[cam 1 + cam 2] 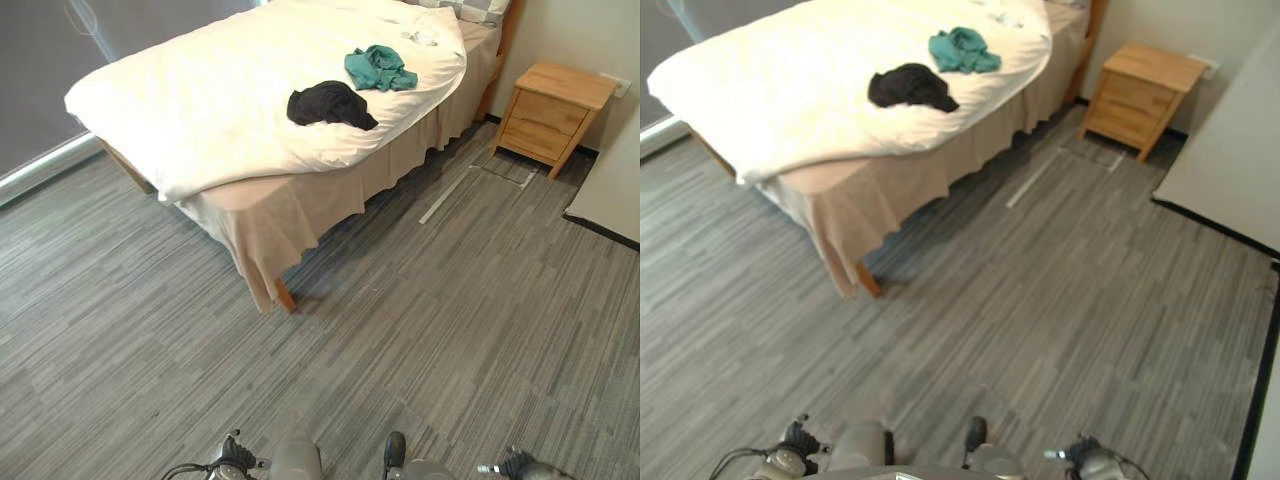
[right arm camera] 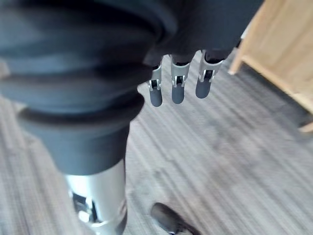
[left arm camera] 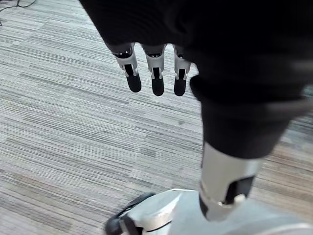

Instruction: Tidy up the quilt and then pick up the clothes from the bed and put them into the laundry hamper.

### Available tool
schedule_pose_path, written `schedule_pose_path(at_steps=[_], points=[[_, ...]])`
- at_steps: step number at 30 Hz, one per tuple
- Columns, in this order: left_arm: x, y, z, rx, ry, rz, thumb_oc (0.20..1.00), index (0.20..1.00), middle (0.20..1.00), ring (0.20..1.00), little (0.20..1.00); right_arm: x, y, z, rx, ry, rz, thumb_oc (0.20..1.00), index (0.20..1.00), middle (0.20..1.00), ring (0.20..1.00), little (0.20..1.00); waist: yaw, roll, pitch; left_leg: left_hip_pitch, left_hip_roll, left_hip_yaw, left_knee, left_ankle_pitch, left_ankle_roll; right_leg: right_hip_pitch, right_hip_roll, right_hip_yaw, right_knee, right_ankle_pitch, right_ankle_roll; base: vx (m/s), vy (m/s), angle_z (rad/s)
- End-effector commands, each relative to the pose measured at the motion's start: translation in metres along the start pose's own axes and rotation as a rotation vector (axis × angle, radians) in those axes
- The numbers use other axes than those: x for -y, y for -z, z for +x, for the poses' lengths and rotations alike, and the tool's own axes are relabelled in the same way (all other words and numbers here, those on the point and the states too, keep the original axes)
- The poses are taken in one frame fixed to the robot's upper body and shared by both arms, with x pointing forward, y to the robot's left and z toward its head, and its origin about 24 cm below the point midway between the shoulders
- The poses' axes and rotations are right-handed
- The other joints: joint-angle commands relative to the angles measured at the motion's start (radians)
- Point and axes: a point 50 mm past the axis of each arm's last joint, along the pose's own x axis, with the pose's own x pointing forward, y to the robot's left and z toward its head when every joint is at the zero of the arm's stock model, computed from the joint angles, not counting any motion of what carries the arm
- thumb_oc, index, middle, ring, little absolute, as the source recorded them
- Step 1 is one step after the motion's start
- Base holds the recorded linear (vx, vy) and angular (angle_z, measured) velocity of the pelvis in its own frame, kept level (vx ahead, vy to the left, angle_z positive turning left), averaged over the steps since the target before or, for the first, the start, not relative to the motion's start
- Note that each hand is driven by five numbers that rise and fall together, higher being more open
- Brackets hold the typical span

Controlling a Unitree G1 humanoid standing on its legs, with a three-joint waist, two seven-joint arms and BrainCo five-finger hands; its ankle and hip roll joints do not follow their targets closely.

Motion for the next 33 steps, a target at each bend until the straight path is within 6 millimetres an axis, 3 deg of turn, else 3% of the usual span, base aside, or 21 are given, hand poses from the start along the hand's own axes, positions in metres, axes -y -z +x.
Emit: schedule_pose_path(at_steps=[1, 2, 3, 5, 6, 8, 9, 11, 12, 15, 16, 20, 21, 22, 24, 25, 26, 28, 30, 32, 33], points=[[-0.001, 0.002, 0.000, -0.016, -0.008, -0.008, 1.000, 1.000, 1.000, 1.000, 1.000, 0.007, 0.001, 0.000, 0.015, 0.038, 0.017, 1.000, 1.000, 1.000, 1.000, 1.000, 0.035, 0.028, 0.010, 0.044, 0.025, 0.187, -0.370, 0.104, 0.049, 0.120, -0.036, 0.021, 0.004, -0.186, 0.172, 0.39, 0.064, -0.18], [-0.001, 0.002, 0.000, -0.017, -0.008, -0.007, 1.000, 1.000, 1.000, 1.000, 1.000, 0.006, 0.001, 0.000, 0.014, 0.038, 0.017, 1.000, 1.000, 1.000, 1.000, 1.000, 0.038, 0.025, 0.011, 0.051, 0.022, 0.191, -0.378, 0.107, 0.049, 0.122, -0.040, 0.023, 0.004, -0.188, 0.173, 0.56, 0.088, -0.03], [0.001, 0.014, -0.001, -0.058, 0.002, 0.015, 1.000, 1.000, 1.000, 1.000, 1.000, 0.005, 0.002, 0.000, 0.011, 0.033, 0.008, 1.000, 1.000, 1.000, 1.000, 1.000, 0.047, 0.022, -0.004, 0.054, 0.043, 0.283, -0.391, 0.118, 0.061, 0.165, -0.025, 0.020, 0.004, -0.201, 0.174, 0.59, 0.087, 0.06], [0.001, 0.027, -0.003, -0.098, 0.009, 0.036, 1.000, 1.000, 1.000, 1.000, 1.000, -0.004, 0.003, -0.001, 0.010, 0.006, -0.008, 1.000, 1.000, 1.000, 1.000, 1.000, 0.058, -0.005, -0.015, 0.089, 0.003, 0.272, -0.381, 0.089, 0.106, 0.167, -0.041, 0.016, 0.150, -0.207, 0.192, 0.59, 0.093, 0.19], [-0.002, 0.030, -0.003, -0.114, 0.010, 0.051, 1.000, 1.000, 1.000, 1.000, 1.000, -0.008, 0.005, -0.002, 0.007, -0.005, -0.009, 1.000, 1.000, 1.000, 1.000, 1.000, 0.056, -0.015, -0.011, 0.112, -0.010, 0.284, -0.385, 0.068, 0.123, 0.123, -0.059, -0.004, 0.280, -0.169, 0.231, 0.38, 0.099, 0.01], [-0.012, 0.031, -0.002, -0.123, -0.016, 0.060, 1.000, 1.000, 1.000, 1.000, 1.000, -0.014, 0.000, -0.002, 0.022, -0.025, -0.016, 1.000, 1.000, 1.000, 1.000, 1.000, 0.032, -0.021, 0.011, 0.190, -0.030, 0.296, -0.405, 0.022, 0.152, 0.004, -0.133, -0.004, 0.512, -0.001, 0.296, 0.37, 0.088, 0.08], [-0.017, 0.028, -0.001, -0.113, -0.034, 0.042, 1.000, 1.000, 1.000, 1.000, 1.000, -0.015, -0.006, -0.002, 0.039, -0.028, -0.009, 1.000, 1.000, 1.000, 1.000, 1.000, 0.022, -0.006, 0.022, 0.230, -0.021, 0.283, -0.434, 0.018, 0.157, -0.072, -0.156, -0.004, 0.632, 0.051, 0.296, 0.37, 0.069, 0.32], [-0.022, 0.023, 0.000, -0.097, -0.054, 0.025, 1.000, 1.000, 1.000, 1.000, 1.000, -0.016, -0.011, -0.002, 0.059, -0.028, -0.011, 1.000, 1.000, 1.000, 1.000, 1.000, 0.016, 0.012, 0.027, 0.255, -0.009, 0.264, -0.461, 0.017, 0.159, -0.132, -0.174, -0.012, 0.694, 0.063, 0.296, 0.27, 0.034, 0.48], [-0.027, 0.017, 0.001, -0.075, -0.068, 0.016, 1.000, 1.000, 1.000, 1.000, 1.000, -0.016, -0.016, -0.002, 0.073, -0.024, -0.015, 1.000, 1.000, 1.000, 1.000, 1.000, 0.007, 0.015, 0.034, 0.282, -0.016, 0.236, -0.488, 0.014, 0.156, -0.173, -0.195, -0.021, 0.685, 0.032, 0.285, 0.44, -0.128, 0.90], [-0.033, 0.000, 0.004, -0.004, -0.083, 0.044, 1.000, 1.000, 1.000, 1.000, 1.000, -0.015, -0.020, -0.002, 0.090, -0.016, -0.022, 1.000, 1.000, 1.000, 1.000, 1.000, -0.037, 0.003, 0.038, 0.357, -0.029, 0.143, -0.516, -0.030, 0.105, -0.215, -0.201, 0.029, 0.288, -0.037, 0.255, 0.53, -0.254, 1.07], [-0.034, 0.000, 0.004, -0.004, -0.084, 0.044, 1.000, 1.000, 1.000, 1.000, 1.000, -0.015, -0.020, -0.002, 0.090, -0.016, -0.022, 1.000, 1.000, 1.000, 1.000, 1.000, -0.040, 0.004, 0.038, 0.355, -0.027, 0.141, -0.516, -0.028, 0.105, -0.210, -0.199, 0.025, 0.278, -0.031, 0.254, 0.37, -0.209, 1.05], [-0.036, -0.010, 0.005, 0.027, -0.097, 0.059, 1.000, 1.000, 1.000, 1.000, 1.000, -0.013, -0.017, -0.002, 0.076, -0.011, 0.001, 1.000, 1.000, 1.000, 1.000, 1.000, -0.078, 0.003, 0.033, 0.396, 0.000, 0.065, -0.523, -0.076, 0.058, -0.241, -0.234, 0.165, 0.031, 0.046, 0.295, 0.45, -0.288, 1.05], [-0.034, -0.011, 0.005, 0.026, -0.095, 0.072, 1.000, 1.000, 1.000, 1.000, 1.000, -0.018, -0.012, -0.003, 0.062, -0.029, 0.008, 1.000, 1.000, 1.000, 1.000, 1.000, -0.099, 0.003, 0.026, 0.437, 0.051, 0.005, -0.523, -0.107, 0.017, -0.286, -0.242, 0.298, 0.021, 0.072, 0.296, 0.54, -0.544, 1.51], [-0.035, -0.004, 0.005, 0.004, -0.098, 0.059, 1.000, 1.000, 1.000, 1.000, 1.000, -0.021, -0.010, -0.003, 0.056, -0.042, 0.000, 1.000, 1.000, 1.000, 1.000, 1.000, -0.106, -0.004, 0.024, 0.463, 0.066, -0.014, -0.523, -0.118, 0.006, -0.294, -0.238, 0.309, 0.052, 0.088, 0.296, 0.64, -0.643, 1.77], [-0.036, -0.002, 0.005, -0.002, -0.100, 0.044, 1.000, 1.000, 1.000, 1.000, 1.000, -0.021, -0.010, -0.004, 0.058, -0.044, 0.001, 1.000, 1.000, 1.000, 1.000, 1.000, -0.106, -0.004, 0.020, 0.474, 0.079, -0.036, -0.523, -0.122, -0.001, -0.286, -0.234, 0.295, 0.069, 0.073, 0.296, 0.25, -0.329, 1.70], [-0.035, 0.007, 0.003, -0.029, -0.112, -0.008, 1.000, 1.000, 1.000, 1.000, 1.000, -0.020, -0.008, -0.004, 0.061, -0.045, -0.030, 1.000, 1.000, 1.000, 1.000, 1.000, -0.101, 0.006, 0.016, 0.460, 0.121, -0.066, -0.480, -0.117, -0.003, -0.254, -0.206, 0.279, 0.088, 0.050, 0.296, 0.20, -0.535, 0.92], [-0.039, 0.005, 0.003, -0.029, -0.146, -0.114, 1.000, 1.000, 1.000, 1.000, 1.000, -0.007, -0.003, -0.002, 0.057, -0.010, -0.036, 1.000, 1.000, 1.000, 1.000, 1.000, -0.102, 0.018, 0.027, 0.359, 0.163, -0.034, -0.334, -0.021, -0.014, -0.193, -0.210, 0.208, 0.076, 0.020, 0.288, 0.18, -0.568, 0.77], [-0.050, -0.010, 0.004, 0.030, -0.193, -0.185, 1.000, 1.000, 1.000, 1.000, 1.000, -0.002, 0.007, -0.003, 0.026, 0.017, -0.026, 1.000, 1.000, 1.000, 1.000, 1.000, -0.106, 0.011, 0.035, 0.269, 0.172, 0.071, -0.238, 0.008, 0.011, -0.120, -0.211, 0.125, 0.029, -0.007, 0.262, 0.04, -0.312, 0.99], [-0.073, -0.031, 0.002, 0.142, -0.293, -0.279, 1.000, 1.000, 1.000, 1.000, 1.000, 0.002, 0.011, -0.003, 0.012, 0.044, -0.018, 1.000, 1.000, 1.000, 1.000, 1.000, -0.097, 0.002, 0.038, 0.215, 0.096, 0.112, -0.216, -0.039, 0.032, -0.098, -0.201, 0.108, 0.010, -0.018, 0.244, 0.09, -0.220, 1.34], [-0.101, -0.053, -0.008, 0.289, -0.413, -0.358, 1.000, 1.000, 1.000, 1.000, 1.000, 0.005, 0.018, -0.004, 0.011, 0.063, -0.014, 1.000, 1.000, 1.000, 1.000, 1.000, -0.074, 0.011, 0.043, 0.172, -0.033, 0.042, -0.275, -0.070, 0.053, -0.089, -0.171, 0.112, 0.012, -0.028, 0.233, 0.11, -0.142, 0.52], [-0.109, -0.060, -0.012, 0.328, -0.442, -0.369, 1.000, 1.000, 1.000, 1.000, 1.000, 0.004, 0.021, -0.005, 0.010, 0.058, -0.004, 1.000, 1.000, 1.000, 1.000, 1.000, -0.078, 0.020, 0.034, 0.198, -0.027, 0.047, -0.335, -0.063, 0.050, -0.084, -0.162, 0.095, 0.011, -0.034, 0.237, 0.12, -0.074, -0.06]])
